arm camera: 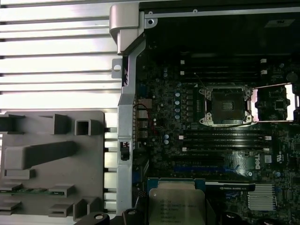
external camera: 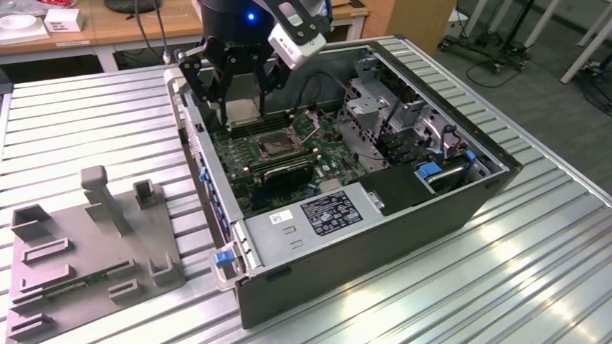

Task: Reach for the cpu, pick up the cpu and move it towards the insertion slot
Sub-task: 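Pick up the cpu and move it towards the insertion slot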

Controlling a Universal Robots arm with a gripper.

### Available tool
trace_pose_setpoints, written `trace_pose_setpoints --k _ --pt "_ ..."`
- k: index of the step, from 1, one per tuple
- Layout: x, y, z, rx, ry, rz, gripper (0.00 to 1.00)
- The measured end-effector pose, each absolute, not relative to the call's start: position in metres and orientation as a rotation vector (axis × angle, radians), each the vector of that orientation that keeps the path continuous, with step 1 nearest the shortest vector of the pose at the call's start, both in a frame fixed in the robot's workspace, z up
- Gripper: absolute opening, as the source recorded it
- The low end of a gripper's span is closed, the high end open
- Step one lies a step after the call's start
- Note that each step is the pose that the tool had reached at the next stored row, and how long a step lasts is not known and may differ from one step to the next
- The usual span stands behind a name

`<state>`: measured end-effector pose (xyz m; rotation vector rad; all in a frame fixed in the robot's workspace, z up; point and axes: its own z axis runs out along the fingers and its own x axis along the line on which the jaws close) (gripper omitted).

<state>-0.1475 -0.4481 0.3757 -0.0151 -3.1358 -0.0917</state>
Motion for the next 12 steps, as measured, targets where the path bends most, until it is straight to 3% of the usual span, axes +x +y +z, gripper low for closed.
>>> trace_pose_setpoints --k 12 --pt "-0.1423 -0.4481 0.3757 -0.016 -3.136 -0.092 0.55"
